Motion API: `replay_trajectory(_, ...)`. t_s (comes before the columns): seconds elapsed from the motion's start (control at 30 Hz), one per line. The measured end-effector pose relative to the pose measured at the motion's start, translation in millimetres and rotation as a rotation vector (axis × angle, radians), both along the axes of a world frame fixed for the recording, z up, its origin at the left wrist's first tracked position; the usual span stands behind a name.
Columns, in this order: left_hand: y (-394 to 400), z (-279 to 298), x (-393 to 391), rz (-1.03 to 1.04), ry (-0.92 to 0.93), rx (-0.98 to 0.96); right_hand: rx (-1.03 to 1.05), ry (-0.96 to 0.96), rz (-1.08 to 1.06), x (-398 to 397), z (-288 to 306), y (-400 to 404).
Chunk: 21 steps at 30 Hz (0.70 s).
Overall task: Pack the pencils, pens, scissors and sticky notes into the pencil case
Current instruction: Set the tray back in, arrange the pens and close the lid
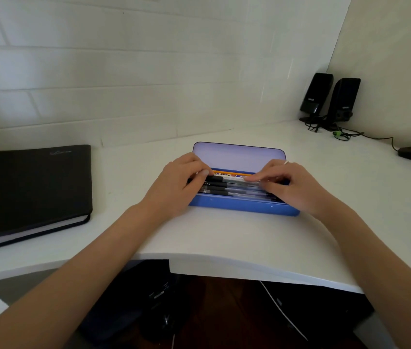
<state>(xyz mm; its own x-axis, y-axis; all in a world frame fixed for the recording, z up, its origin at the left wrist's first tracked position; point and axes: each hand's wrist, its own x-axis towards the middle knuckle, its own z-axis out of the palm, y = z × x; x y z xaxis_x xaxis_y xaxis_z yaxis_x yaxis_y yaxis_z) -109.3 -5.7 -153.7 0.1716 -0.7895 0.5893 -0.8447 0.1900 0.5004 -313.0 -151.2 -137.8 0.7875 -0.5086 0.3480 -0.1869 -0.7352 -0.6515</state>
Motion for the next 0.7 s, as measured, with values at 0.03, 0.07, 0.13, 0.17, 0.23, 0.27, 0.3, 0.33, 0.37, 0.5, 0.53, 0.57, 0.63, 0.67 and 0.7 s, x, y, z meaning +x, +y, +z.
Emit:
replay_trajectory(0.03,-0.2,0.2,-0.3,0.002,0.003,-0.001,-0.003,0.003,-0.004,0.1,-0.5,-0.5)
replay_trajectory(0.07,-0.6,0.7,-0.7,0.010,-0.002,-0.002,-0.011,0.010,-0.008,0.0,-0.8,-0.7)
replay_trajectory(0.13,-1.8,1.0,-0.6,0.039,-0.032,0.004,-0.060,0.041,-0.014,-0.2,-1.5,-1.0)
replay_trajectory(0.17,-2.5,0.9,-0.4,0.051,-0.042,0.007,-0.099,0.061,-0.016,-0.5,-1.7,-1.0)
replay_trajectory(0.23,-3.2,1.2,0.0,0.063,-0.040,0.004,-0.185,0.099,-0.018,-0.9,-2.2,-1.2)
replay_trajectory(0.27,-3.3,1.8,-0.5,0.064,-0.032,-0.001,-0.216,0.111,-0.019,-1.1,-2.3,-1.5)
replay_trajectory(0.3,-3.4,2.4,-1.2,0.066,-0.021,-0.006,-0.235,0.118,-0.019,-1.4,-2.5,-2.0)
replay_trajectory(0.33,-3.6,3.2,-2.1,0.070,-0.012,-0.006,-0.251,0.122,-0.020,-1.6,-2.5,-2.1)
replay_trajectory(0.37,-4.0,3.6,-2.6,0.077,-0.007,0.000,-0.269,0.126,-0.020,-1.7,-2.9,-2.3)
replay_trajectory(0.5,-3.9,1.8,-2.9,0.070,-0.027,0.044,-0.319,0.131,-0.014,-2.2,-2.4,-1.5)
replay_trajectory(0.53,-3.5,1.1,-3.0,0.061,-0.030,0.047,-0.319,0.129,-0.015,-2.4,-2.0,-1.3)
replay_trajectory(0.57,-3.0,0.9,-3.2,0.055,-0.025,0.047,-0.316,0.125,-0.016,-2.3,-2.1,-1.0)
replay_trajectory(0.63,-1.7,1.9,-3.6,0.053,0.006,0.040,-0.277,0.088,-0.027,-1.7,-2.0,0.8)
replay_trajectory(0.67,-1.1,2.9,-3.3,0.059,0.025,0.028,-0.234,0.048,-0.040,-1.5,-1.2,2.1)
replay_trajectory(0.7,-0.7,3.7,-2.5,0.071,0.046,0.011,-0.177,0.002,-0.052,-1.8,0.2,3.5)
